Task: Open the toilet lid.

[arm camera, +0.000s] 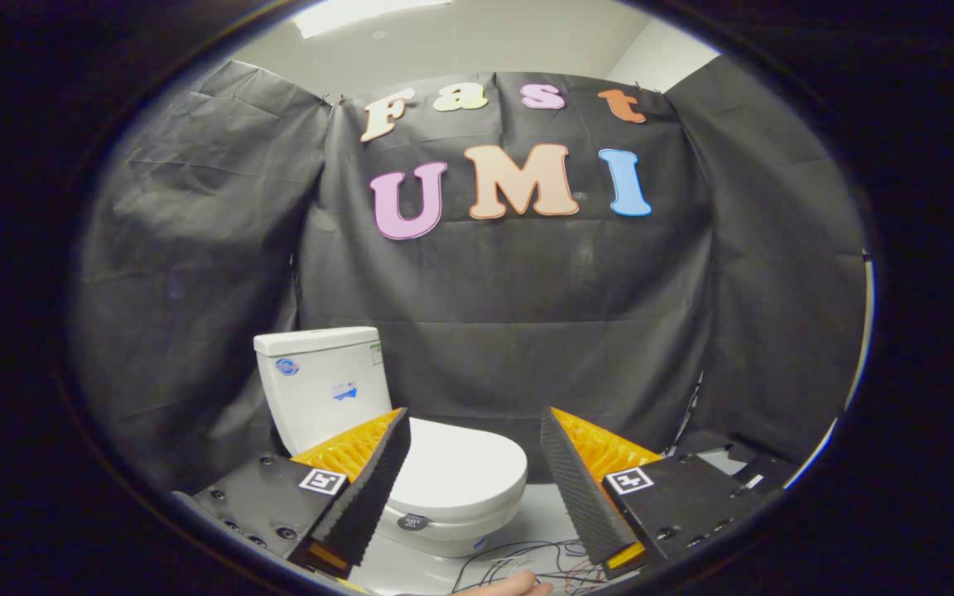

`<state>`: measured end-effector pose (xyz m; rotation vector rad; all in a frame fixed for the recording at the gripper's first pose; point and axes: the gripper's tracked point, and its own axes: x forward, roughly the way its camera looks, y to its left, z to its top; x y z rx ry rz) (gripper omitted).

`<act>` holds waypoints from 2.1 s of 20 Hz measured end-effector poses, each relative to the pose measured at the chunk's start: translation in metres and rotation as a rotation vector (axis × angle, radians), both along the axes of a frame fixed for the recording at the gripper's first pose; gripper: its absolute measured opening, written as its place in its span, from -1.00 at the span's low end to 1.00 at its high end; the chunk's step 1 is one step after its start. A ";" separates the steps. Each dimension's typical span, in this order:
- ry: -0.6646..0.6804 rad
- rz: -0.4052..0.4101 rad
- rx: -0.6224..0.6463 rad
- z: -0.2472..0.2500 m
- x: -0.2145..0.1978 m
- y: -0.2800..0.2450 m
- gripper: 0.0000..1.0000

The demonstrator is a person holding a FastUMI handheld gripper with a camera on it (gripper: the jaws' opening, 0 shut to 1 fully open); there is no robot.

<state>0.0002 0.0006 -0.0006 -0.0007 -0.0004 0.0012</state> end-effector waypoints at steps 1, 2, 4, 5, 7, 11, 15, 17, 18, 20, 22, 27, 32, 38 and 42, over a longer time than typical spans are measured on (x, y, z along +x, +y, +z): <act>0.000 0.001 -0.001 0.000 0.000 0.000 0.95; -0.001 0.001 0.000 0.000 0.000 0.000 0.95; 0.000 0.000 -0.001 0.000 0.000 0.000 0.95; 0.000 0.000 -0.001 0.000 0.000 0.000 0.95; -0.006 -0.003 -0.001 0.001 0.002 0.000 0.95; 0.006 0.000 -0.004 -0.002 0.002 0.001 0.96; -0.004 0.008 -0.040 0.004 0.035 0.006 0.95; 0.008 0.014 -0.035 0.000 0.045 0.008 0.96; 0.014 0.019 -0.035 -0.001 0.048 0.009 0.96; 0.015 0.021 -0.058 -0.002 0.051 0.012 0.96; -0.036 0.041 -0.081 0.012 0.054 0.020 0.96; -0.043 0.124 0.019 -0.010 0.091 0.060 0.95; 0.032 0.190 0.155 -0.074 0.117 0.120 0.95; 0.125 0.179 0.318 -0.141 0.121 0.146 0.97; 0.169 0.109 0.465 -0.164 0.112 0.125 0.97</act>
